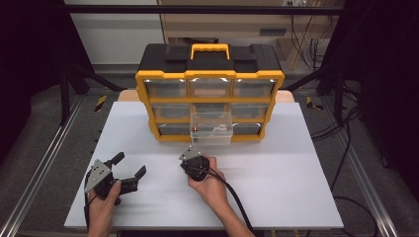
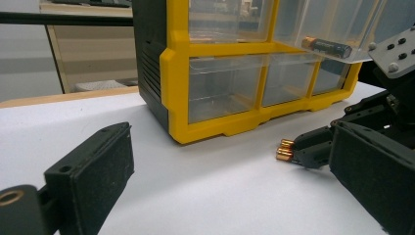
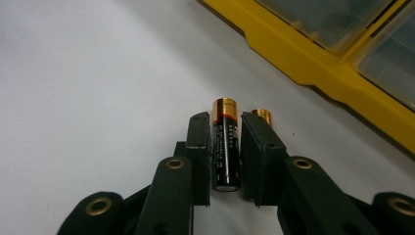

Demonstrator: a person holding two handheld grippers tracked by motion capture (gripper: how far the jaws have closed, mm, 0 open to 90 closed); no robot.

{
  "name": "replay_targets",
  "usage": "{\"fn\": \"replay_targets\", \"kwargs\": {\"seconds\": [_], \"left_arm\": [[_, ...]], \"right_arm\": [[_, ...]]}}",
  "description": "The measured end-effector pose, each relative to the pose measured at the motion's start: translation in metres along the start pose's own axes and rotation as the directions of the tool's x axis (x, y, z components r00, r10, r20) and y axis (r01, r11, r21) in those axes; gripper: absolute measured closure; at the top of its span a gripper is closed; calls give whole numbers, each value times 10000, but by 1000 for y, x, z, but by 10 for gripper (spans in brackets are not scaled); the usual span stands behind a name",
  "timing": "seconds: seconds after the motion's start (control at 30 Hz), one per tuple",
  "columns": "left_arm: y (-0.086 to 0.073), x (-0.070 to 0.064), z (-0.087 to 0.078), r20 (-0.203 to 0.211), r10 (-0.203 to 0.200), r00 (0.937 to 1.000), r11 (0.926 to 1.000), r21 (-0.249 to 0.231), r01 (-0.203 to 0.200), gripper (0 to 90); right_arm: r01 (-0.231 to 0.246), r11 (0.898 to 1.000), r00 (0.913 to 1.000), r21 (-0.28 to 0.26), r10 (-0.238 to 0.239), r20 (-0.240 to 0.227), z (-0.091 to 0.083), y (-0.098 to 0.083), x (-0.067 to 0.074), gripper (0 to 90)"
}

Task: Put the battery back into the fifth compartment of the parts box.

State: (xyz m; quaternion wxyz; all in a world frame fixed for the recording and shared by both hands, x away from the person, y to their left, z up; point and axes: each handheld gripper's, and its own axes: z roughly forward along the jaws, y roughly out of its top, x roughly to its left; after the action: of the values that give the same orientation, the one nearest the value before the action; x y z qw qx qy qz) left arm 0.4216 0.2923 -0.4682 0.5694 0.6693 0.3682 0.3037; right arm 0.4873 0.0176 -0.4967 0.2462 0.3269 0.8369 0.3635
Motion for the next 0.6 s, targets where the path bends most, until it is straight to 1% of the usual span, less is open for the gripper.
{"fn": "replay_targets", "kwargs": {"seconds": [0.07, 0.1, 0.17, 0.33, 0.43, 0.47, 0.5, 0.53, 0.57, 0.6], "left_arm": [[0, 0, 0, 3, -25, 10000, 10000, -19, 25, 29], [0, 0, 0, 5, -21, 10000, 10000, -12, 21, 29], [0, 0, 1, 20, -29, 10000, 10000, -10, 29, 29], [0, 0, 1, 19, -22, 10000, 10000, -3, 22, 31], [0, 0, 0, 7, -18, 10000, 10000, -4, 18, 30], [0, 1, 0, -1, -5, 10000, 10000, 10, 5, 31], [0, 1, 0, -10, -41, 10000, 10000, -24, 41, 31], [0, 1, 0, -21, -39, 10000, 10000, -29, 39, 31], [0, 1, 0, -23, -36, 10000, 10000, -27, 36, 31], [0, 1, 0, -28, -31, 10000, 10000, -27, 31, 31]], "right_arm": [[-125, 9999, 9999, 15, 125, -93, 1, 0, 2, 751], [-109, 9999, 9999, 42, 110, -122, 1, 0, 1, 755], [-290, 9995, 9994, 125, 293, -210, 3, 0, 2, 759], [-411, 9991, 9988, 120, 415, -268, 4, 0, 3, 768], [-430, 9990, 9983, 85, 433, -395, 4, 0, 2, 770], [-539, 9985, 9978, 124, 543, -384, 2, 0, 4, 770], [-324, 9995, 9987, -28, 322, -389, 1, 1, 5, 770], [-142, 9998, 9995, -120, 138, -291, -1, 1, 7, 770], [-23, 9994, 9996, -332, 13, -284, -8, 4, 10, 770], [-23, 9994, 9996, -332, 13, -284, -8, 4, 10, 770]]}}
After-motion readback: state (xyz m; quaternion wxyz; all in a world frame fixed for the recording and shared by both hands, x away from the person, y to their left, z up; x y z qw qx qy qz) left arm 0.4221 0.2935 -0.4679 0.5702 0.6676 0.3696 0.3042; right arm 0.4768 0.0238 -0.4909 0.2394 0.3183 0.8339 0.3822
